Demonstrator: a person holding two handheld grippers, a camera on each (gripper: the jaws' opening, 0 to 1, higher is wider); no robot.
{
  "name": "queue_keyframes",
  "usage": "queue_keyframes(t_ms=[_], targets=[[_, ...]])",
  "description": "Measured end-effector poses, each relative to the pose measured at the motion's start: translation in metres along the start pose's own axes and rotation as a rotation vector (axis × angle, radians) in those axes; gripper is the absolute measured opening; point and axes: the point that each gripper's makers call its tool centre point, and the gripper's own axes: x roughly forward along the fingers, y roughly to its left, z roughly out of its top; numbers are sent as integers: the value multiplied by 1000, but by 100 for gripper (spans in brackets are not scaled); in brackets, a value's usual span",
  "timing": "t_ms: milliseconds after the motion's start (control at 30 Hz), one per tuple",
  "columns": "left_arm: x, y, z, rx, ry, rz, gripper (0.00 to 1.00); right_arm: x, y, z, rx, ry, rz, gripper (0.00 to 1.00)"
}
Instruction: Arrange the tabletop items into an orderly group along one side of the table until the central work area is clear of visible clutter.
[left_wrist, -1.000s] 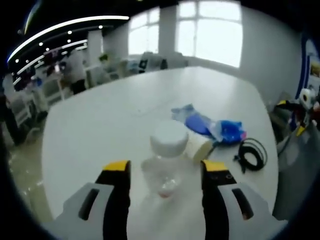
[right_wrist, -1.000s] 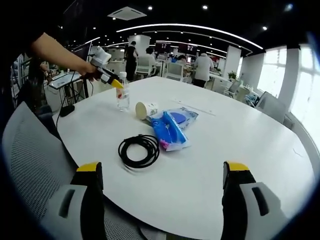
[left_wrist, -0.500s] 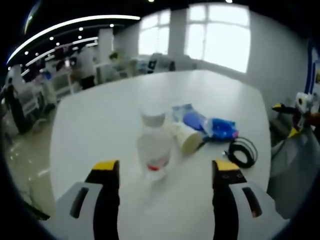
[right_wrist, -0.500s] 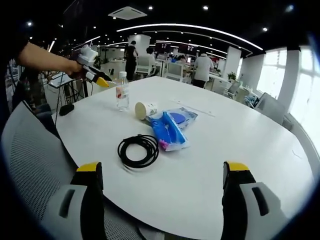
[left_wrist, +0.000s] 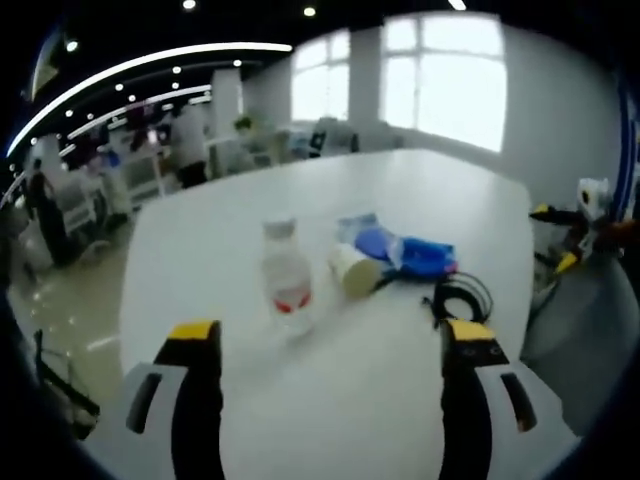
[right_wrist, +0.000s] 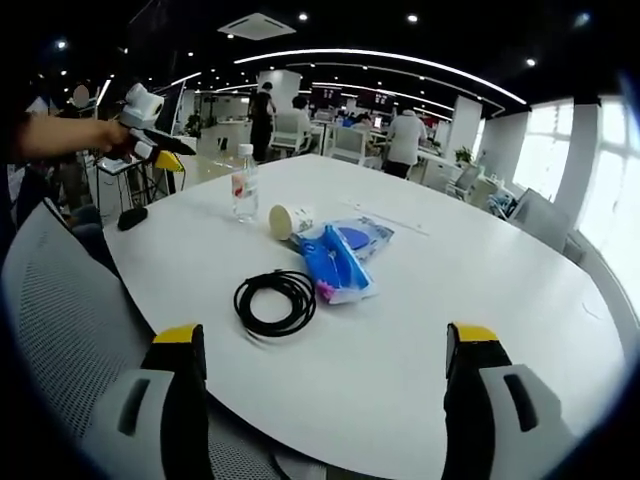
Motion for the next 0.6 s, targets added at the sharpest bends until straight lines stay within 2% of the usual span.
queue_keyframes(t_ms=[267,433,533,600], targets=[[-19,-29,7,-5,-47,15,99,0,0,-2,-3,5,4,100],[-28,-47,7,-4,-75,45,100,0,-2,-1,-5,1,-1,100],[-34,-57,7,-47,-127,47,100,-1,-2,-1,-4,0,0,99],[-38,-63,5,-46,-141,59,100,-1,-2,-2,-6,4,1,99]])
